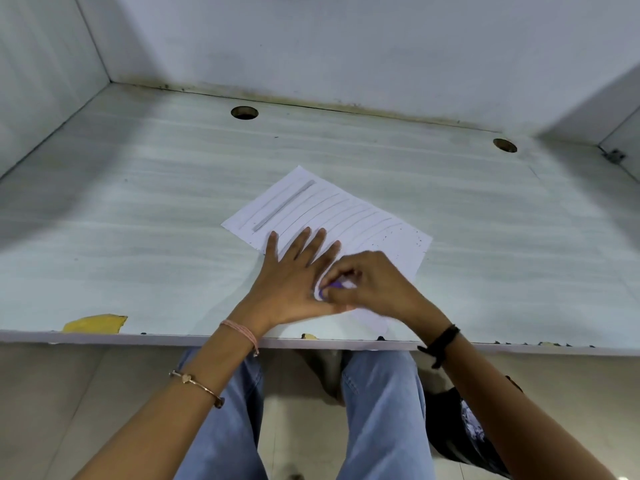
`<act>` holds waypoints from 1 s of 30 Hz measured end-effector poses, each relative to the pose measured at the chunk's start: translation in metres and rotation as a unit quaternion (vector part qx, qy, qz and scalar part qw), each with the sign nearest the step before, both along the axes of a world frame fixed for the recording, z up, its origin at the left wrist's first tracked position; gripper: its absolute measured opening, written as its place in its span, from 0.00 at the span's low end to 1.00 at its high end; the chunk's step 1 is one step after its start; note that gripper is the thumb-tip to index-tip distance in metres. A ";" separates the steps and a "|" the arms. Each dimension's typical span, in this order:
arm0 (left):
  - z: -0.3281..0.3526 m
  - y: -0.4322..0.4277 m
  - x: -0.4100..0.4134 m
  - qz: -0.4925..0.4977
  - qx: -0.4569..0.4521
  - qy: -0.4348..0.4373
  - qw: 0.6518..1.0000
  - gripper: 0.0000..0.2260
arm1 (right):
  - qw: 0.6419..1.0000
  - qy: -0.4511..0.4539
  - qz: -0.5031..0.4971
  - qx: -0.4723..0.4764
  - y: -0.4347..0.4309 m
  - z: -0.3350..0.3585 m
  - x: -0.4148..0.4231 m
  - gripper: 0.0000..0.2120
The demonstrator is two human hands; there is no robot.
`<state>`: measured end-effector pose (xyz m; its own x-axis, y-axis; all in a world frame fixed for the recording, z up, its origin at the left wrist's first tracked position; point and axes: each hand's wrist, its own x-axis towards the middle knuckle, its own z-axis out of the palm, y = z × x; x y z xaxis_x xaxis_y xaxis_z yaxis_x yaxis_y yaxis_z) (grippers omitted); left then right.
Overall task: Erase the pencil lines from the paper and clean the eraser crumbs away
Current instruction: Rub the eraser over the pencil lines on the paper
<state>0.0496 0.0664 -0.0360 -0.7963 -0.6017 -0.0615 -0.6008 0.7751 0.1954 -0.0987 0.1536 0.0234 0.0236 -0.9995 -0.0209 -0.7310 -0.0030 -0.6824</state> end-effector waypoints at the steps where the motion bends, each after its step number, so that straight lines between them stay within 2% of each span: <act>1: 0.000 0.000 0.000 0.000 0.000 -0.003 1.000 0.49 | 1.000 -0.004 0.012 0.013 0.001 0.001 -0.001 0.03; 6: -0.001 0.002 0.002 0.002 0.008 0.020 1.000 0.46 | 0.988 0.011 -0.138 -0.066 -0.022 -0.003 -0.034 0.02; 8: -0.001 0.001 0.001 0.003 0.010 0.021 1.000 0.46 | 0.991 0.010 -0.114 -0.063 -0.020 -0.004 -0.022 0.02; 11: -0.001 0.000 0.000 0.002 -0.001 0.002 1.000 0.48 | 1.000 -0.009 -0.019 0.017 -0.005 0.000 -0.001 0.02; 13: -0.002 0.000 0.000 0.002 -0.002 -0.001 1.000 0.49 | 0.999 -0.005 0.006 0.051 -0.002 0.002 -0.008 0.02; 15: -0.002 -0.001 0.001 0.002 0.008 0.010 1.000 0.47 | 0.998 -0.013 -0.062 0.008 -0.005 -0.001 -0.029 0.02; 17: -0.002 -0.001 0.002 -0.001 0.008 0.005 1.000 0.47 | 0.980 -0.061 -0.184 -0.047 -0.006 -0.007 -0.050 0.01; 19: 0.000 0.000 0.002 -0.002 0.003 -0.002 1.000 0.45 | 0.962 -0.075 -0.255 -0.067 -0.003 -0.015 -0.060 0.01; 25: 0.006 0.009 0.007 0.021 0.017 0.030 0.999 0.36 | 0.971 0.014 -0.223 -0.088 0.015 -0.026 -0.045 0.02; 30: 0.014 0.005 -0.002 0.026 -0.063 0.051 0.996 0.40 | 0.975 0.028 -0.196 -0.098 0.024 -0.024 -0.038 0.04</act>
